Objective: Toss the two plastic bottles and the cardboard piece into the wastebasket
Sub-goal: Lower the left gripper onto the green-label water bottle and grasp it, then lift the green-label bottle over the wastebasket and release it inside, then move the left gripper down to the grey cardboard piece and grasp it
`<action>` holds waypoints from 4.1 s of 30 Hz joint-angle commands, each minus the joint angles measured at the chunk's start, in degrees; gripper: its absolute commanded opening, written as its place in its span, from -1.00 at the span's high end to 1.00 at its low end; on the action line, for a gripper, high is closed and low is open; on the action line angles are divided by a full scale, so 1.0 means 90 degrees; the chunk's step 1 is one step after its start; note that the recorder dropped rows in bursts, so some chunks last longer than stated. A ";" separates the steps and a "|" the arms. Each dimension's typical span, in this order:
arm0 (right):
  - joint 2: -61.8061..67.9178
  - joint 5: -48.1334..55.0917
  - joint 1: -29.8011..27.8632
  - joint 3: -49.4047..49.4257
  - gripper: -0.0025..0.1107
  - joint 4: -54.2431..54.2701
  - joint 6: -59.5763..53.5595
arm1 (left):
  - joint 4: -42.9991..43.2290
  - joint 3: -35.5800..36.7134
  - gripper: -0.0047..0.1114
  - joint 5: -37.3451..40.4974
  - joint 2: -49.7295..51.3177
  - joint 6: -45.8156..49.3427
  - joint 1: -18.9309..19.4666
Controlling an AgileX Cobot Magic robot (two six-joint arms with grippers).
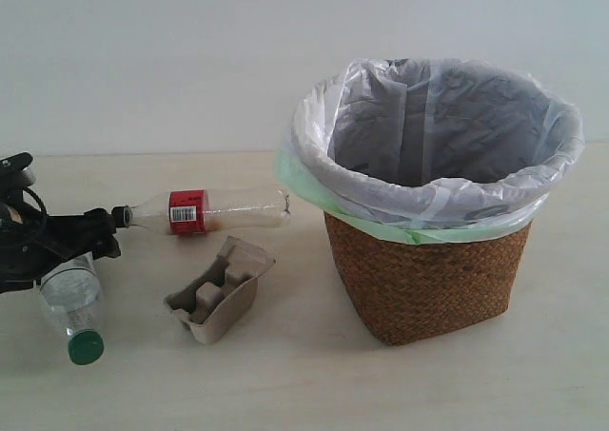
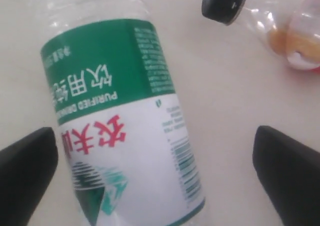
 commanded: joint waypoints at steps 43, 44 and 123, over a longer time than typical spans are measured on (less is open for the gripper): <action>-0.0036 -0.0060 0.0009 -0.0007 0.91 -0.0051 -0.0025 | -0.0042 -0.0301 0.78 0.1379 0.0334 0.0162 0.0391; -0.0036 -0.0060 0.0009 -0.0007 0.91 -0.0051 -0.0025 | -0.0042 -0.0418 0.78 0.1538 0.0277 0.0351 0.0391; -0.0036 -0.0060 0.0009 -0.0007 0.91 -0.0051 -0.0025 | 0.1889 -0.6313 -0.28 0.7142 -0.0232 0.3543 -0.2898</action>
